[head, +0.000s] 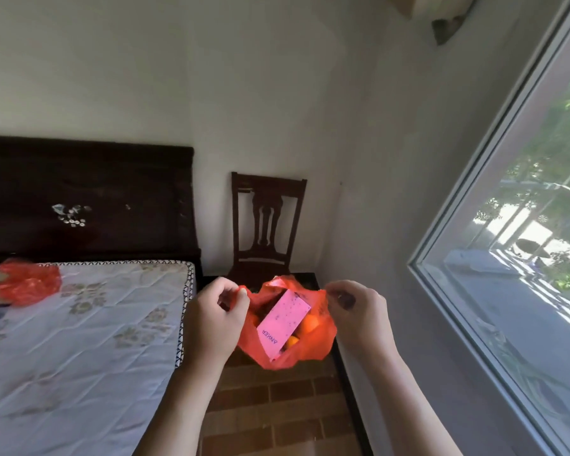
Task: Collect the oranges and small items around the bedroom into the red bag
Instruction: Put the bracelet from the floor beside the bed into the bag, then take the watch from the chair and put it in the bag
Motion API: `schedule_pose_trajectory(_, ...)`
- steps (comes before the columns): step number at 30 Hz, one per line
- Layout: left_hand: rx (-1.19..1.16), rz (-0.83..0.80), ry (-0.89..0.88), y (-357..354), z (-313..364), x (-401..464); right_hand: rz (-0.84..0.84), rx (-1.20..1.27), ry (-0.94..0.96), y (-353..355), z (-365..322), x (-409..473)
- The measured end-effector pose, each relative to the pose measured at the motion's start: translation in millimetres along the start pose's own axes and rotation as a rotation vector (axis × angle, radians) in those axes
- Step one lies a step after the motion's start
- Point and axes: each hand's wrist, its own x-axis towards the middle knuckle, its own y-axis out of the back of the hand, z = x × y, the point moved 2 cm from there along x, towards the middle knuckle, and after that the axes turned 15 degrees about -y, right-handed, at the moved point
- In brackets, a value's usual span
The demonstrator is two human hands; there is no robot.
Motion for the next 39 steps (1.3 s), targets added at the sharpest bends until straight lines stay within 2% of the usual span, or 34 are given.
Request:
schedule_pose_trajectory(7,0.016,-0.004,0.129,-38.7,-41.6,41.2,-0.037,0.02,0.006,-49.8,6.5,90.6)
schedule_pose_trajectory(13,0.078,0.039,0.272,-97.8,-91.9,85.4,-0.232,-0.032,-0.036,-115.9,31.9,180.7)
schedule_pose_trajectory(18,0.148,0.0,0.347,-149.1,-127.5,104.4,-0.362,-0.06,-0.062,-163.9,68.0,235.9)
schedule_pose_trajectory(24,0.226,-0.09,0.483,-175.3,-176.3,66.3,-0.486,-0.084,-0.107,-211.5,113.4,264.1)
schedule_pose_trajectory(30,0.21,-0.122,0.644,-193.2,-213.3,30.9,-0.526,-0.16,-0.187,-242.7,150.5,271.0)
schedule_pose_trajectory(39,0.135,-0.099,0.636,-197.4,-267.7,32.0,-0.486,-0.209,-0.152,-272.8,153.2,270.6)
